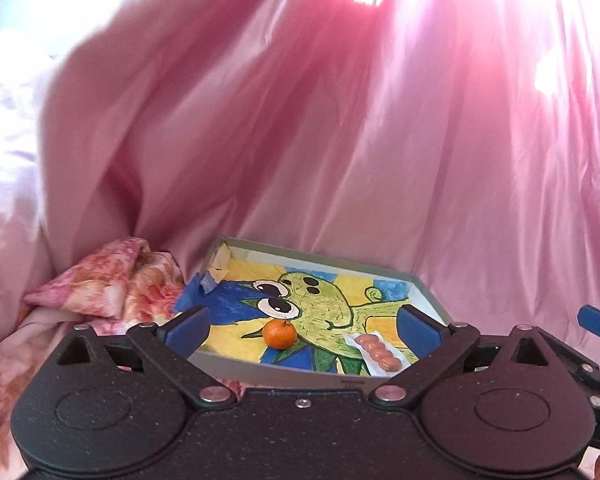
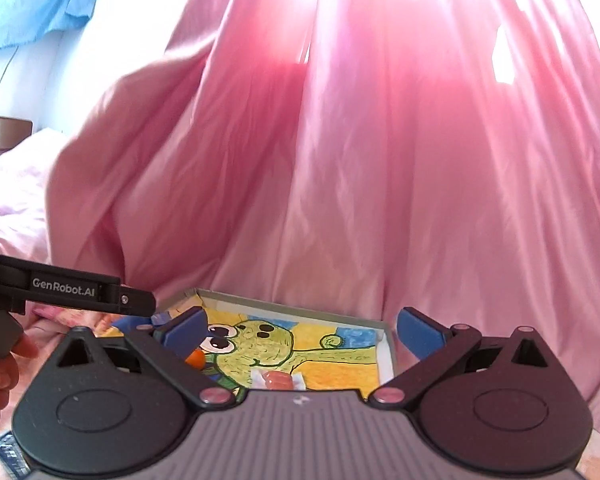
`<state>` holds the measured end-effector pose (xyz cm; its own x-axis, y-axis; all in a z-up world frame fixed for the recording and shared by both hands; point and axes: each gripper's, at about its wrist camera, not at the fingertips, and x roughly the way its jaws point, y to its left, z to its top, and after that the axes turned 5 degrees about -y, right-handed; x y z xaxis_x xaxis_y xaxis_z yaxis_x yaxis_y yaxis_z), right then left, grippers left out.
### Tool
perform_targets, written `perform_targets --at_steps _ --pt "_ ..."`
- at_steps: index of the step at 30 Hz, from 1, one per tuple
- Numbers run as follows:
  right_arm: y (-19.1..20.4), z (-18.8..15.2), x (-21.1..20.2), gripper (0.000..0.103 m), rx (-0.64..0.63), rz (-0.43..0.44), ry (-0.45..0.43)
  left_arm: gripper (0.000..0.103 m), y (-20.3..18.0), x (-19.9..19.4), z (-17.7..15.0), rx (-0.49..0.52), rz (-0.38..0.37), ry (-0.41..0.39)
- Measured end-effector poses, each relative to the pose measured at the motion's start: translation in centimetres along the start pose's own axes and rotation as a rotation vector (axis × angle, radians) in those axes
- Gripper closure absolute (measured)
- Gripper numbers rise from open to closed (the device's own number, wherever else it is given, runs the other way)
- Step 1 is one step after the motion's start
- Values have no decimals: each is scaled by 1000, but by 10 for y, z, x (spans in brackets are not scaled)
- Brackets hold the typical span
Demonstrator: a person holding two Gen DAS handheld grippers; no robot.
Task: Organize snacks
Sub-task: 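Open both tools to release the mandarin and sausages, then withdraw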
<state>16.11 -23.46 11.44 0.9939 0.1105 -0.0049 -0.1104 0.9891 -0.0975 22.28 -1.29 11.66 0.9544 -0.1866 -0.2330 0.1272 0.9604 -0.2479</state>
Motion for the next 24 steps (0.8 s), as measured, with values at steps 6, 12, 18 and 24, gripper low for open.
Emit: perform_targets --at_steps 6,12,18,24 --pt "0 -2 -47 0 11 -2 -21 2 -1 -50 -13 37 2 -40" --pt "1 -17 -84 0 31 2 7 2 -3 -92 -35 65 -1 -39" --pt "5 -36 -116 0 26 0 48 2 -3 -117 -63 83 -4 -6" --pt "10 -56 -138 0 2 -3 100 2 -2 -132 -93 102 -3 44"
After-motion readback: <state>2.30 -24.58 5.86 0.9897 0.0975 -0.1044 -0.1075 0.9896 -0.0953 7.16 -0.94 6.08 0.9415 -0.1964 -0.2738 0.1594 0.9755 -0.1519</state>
